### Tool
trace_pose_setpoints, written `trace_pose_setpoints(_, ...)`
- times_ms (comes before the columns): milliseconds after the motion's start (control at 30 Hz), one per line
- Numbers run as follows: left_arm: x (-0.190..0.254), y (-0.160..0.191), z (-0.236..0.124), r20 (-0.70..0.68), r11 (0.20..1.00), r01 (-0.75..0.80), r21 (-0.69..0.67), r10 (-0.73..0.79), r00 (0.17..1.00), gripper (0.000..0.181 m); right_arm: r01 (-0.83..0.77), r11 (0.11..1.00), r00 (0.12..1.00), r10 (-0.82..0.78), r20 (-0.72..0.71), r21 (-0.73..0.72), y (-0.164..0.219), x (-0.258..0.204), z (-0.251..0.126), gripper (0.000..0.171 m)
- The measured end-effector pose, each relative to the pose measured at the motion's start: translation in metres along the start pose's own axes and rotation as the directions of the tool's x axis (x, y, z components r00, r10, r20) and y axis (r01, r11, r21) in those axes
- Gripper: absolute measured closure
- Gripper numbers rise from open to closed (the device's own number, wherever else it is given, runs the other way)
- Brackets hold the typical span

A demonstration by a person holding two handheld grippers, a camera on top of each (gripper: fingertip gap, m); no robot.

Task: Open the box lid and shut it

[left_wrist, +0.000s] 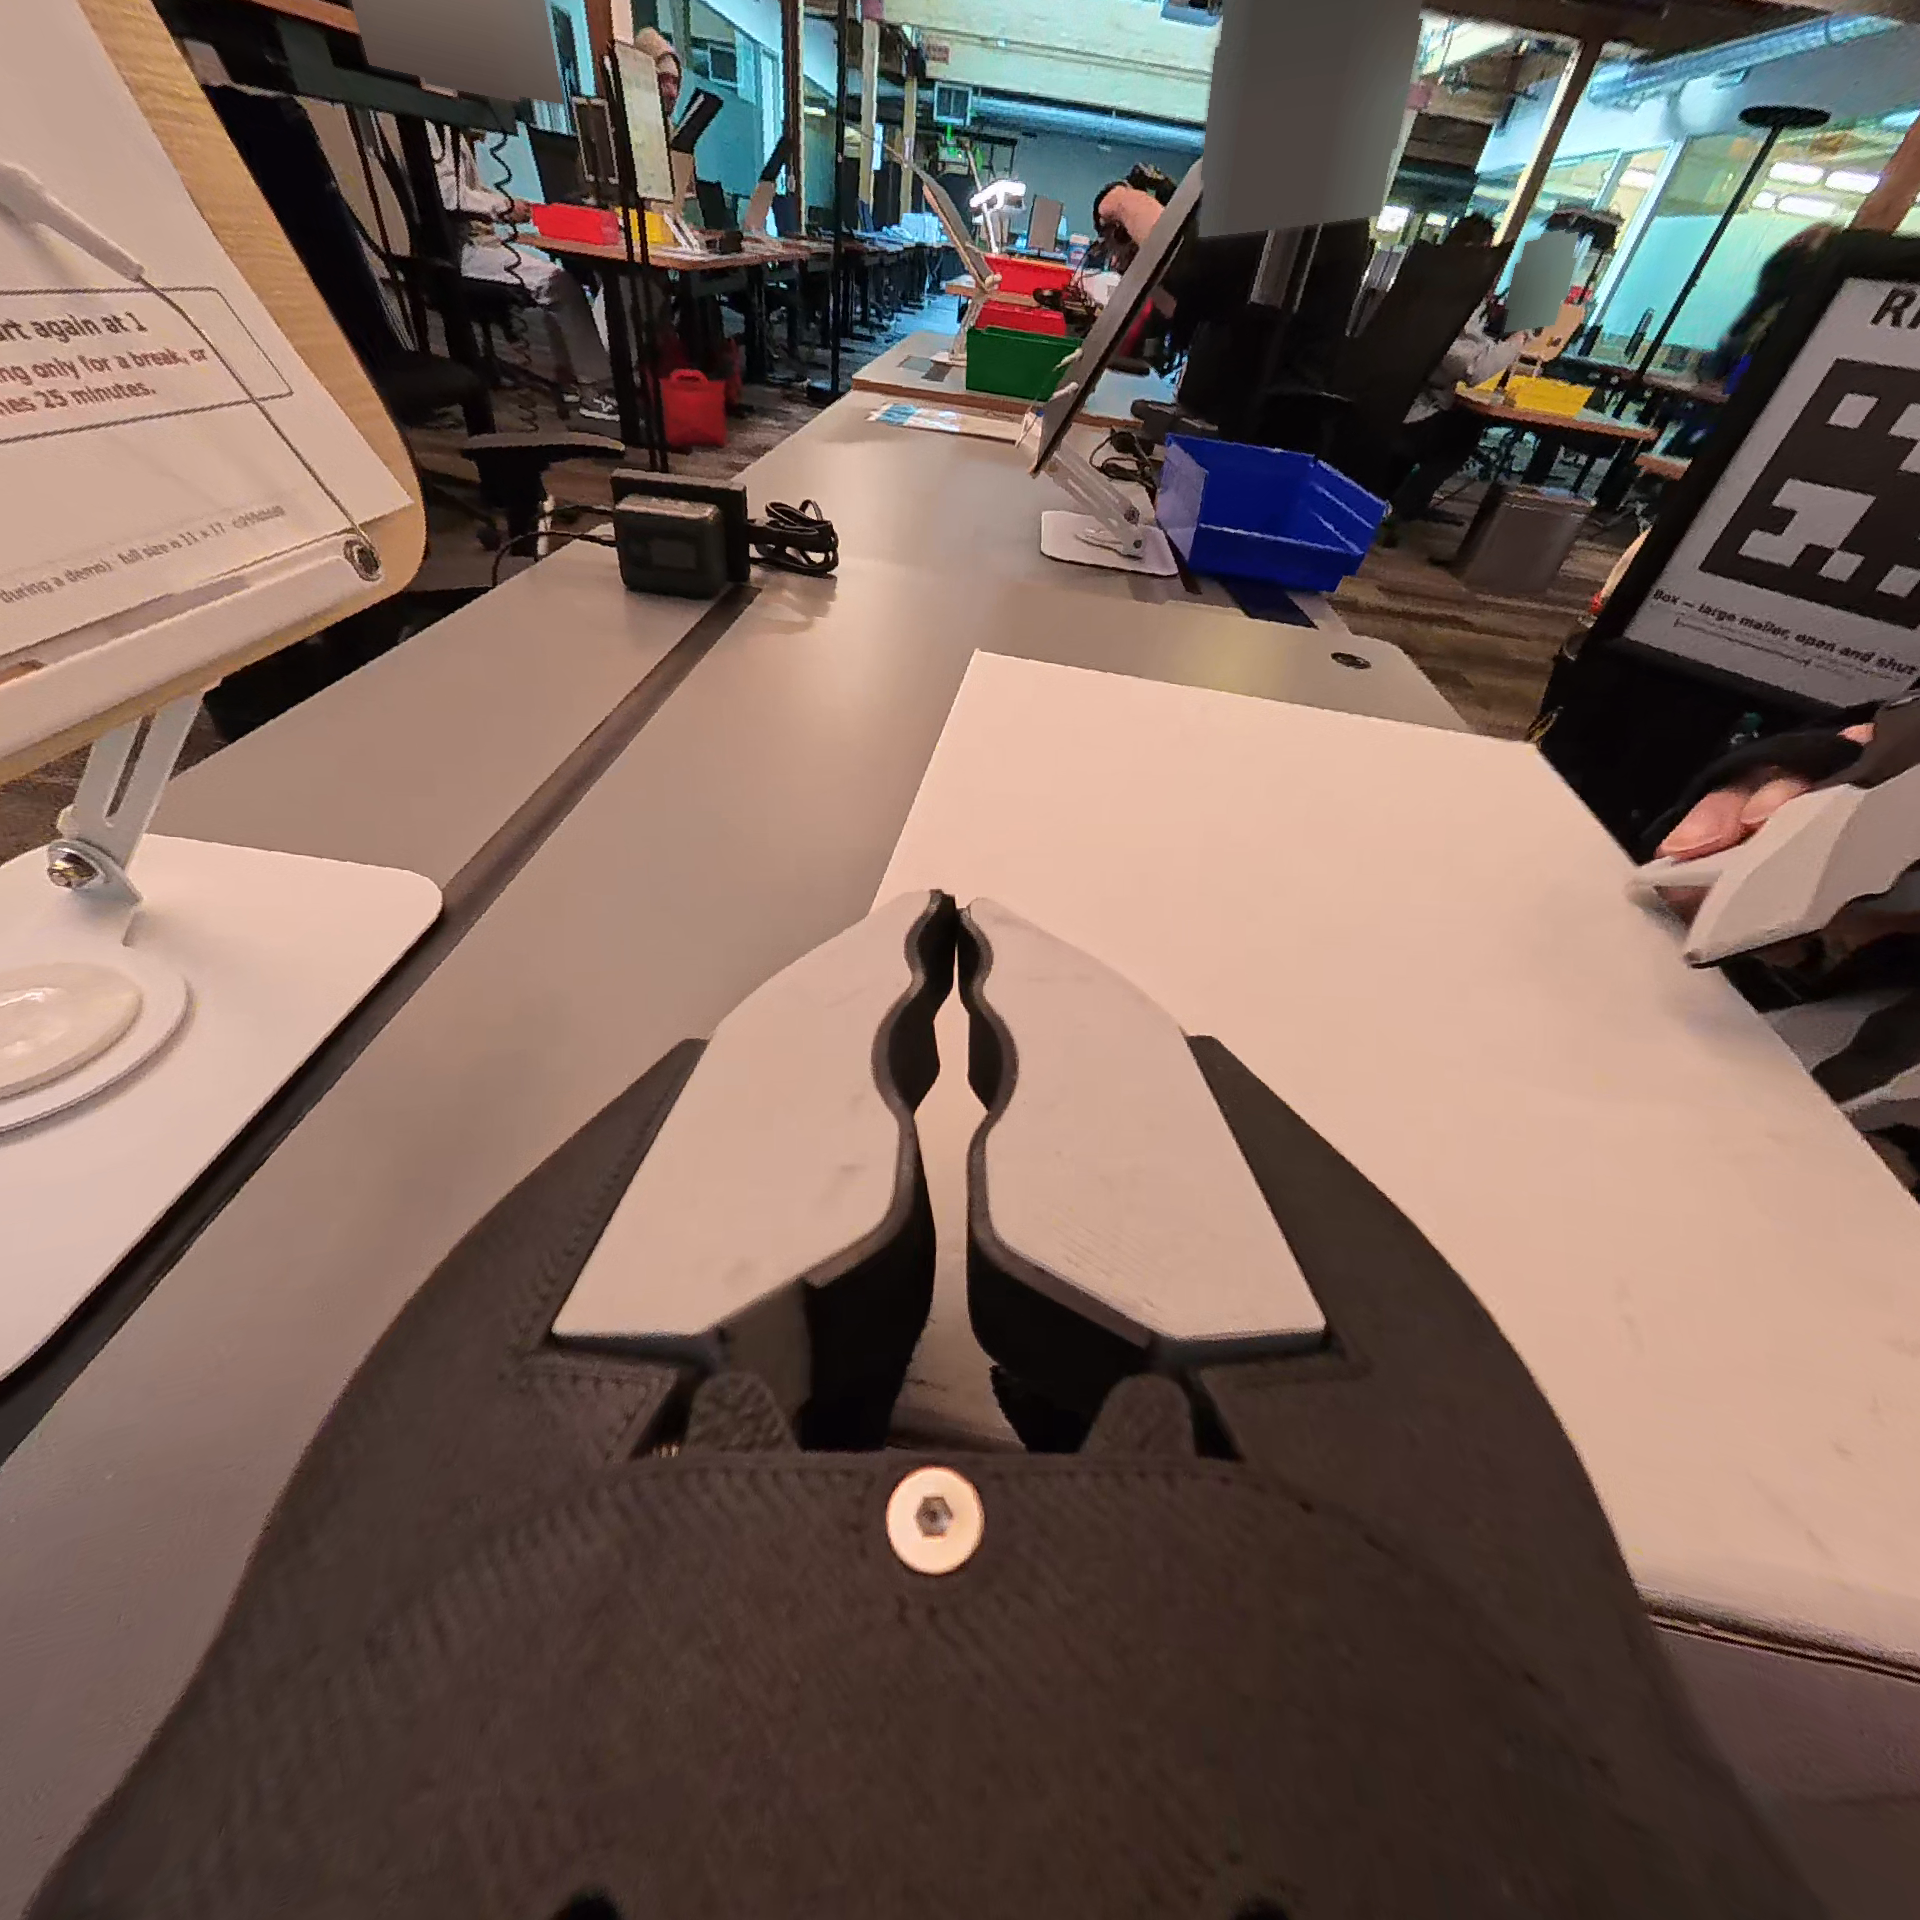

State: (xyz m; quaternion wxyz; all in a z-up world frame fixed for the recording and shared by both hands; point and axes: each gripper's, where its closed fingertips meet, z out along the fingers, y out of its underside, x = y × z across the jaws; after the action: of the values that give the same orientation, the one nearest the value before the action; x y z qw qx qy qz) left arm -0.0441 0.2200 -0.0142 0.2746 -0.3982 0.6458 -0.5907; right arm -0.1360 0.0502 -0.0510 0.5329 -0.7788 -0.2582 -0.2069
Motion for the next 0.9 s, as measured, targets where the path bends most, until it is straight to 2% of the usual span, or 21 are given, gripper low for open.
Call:
trace_pose_setpoints(200, 0.000, 0.006, 0.005, 0.043, 0.994, -0.061, -0.090, 0.065, 0.997, 0.181, 0.014, 1.000, 0.999, -0.014, 0.043, -0.013, -0.003, 0.001, 0.002, 0.126)
trace_pose_setpoints(467, -0.001, 0.004, 0.002, 0.035, 0.998, -0.030, -0.048, 0.031, 0.999, 0.181, 0.027, 1.000, 0.995, -0.026, 0.094, -0.006, -0.016, -0.002, 0.005, 0.128)
trace_pose_setpoints(567, 0.000, 0.004, 0.002, 0.031, 0.998, -0.029, -0.052, 0.031, 0.999, 0.181, 0.090, 0.995, 0.989, -0.083, 0.124, -0.047, -0.012, -0.002, 0.004, 0.133)
trace_pose_setpoints(667, 0.000, 0.005, 0.003, 0.032, 0.997, -0.038, -0.066, 0.041, 0.999, 0.181, 0.060, 0.997, 0.987, -0.052, 0.154, -0.053, -0.016, 0.000, 0.003, 0.135)
trace_pose_setpoints(900, -0.002, 0.008, 0.004, 0.060, 0.993, -0.045, -0.106, 0.052, 0.997, 0.181, 0.137, 0.991, 0.990, -0.137, 0.041, 0.011, -0.023, 0.006, 0.000, 0.135)
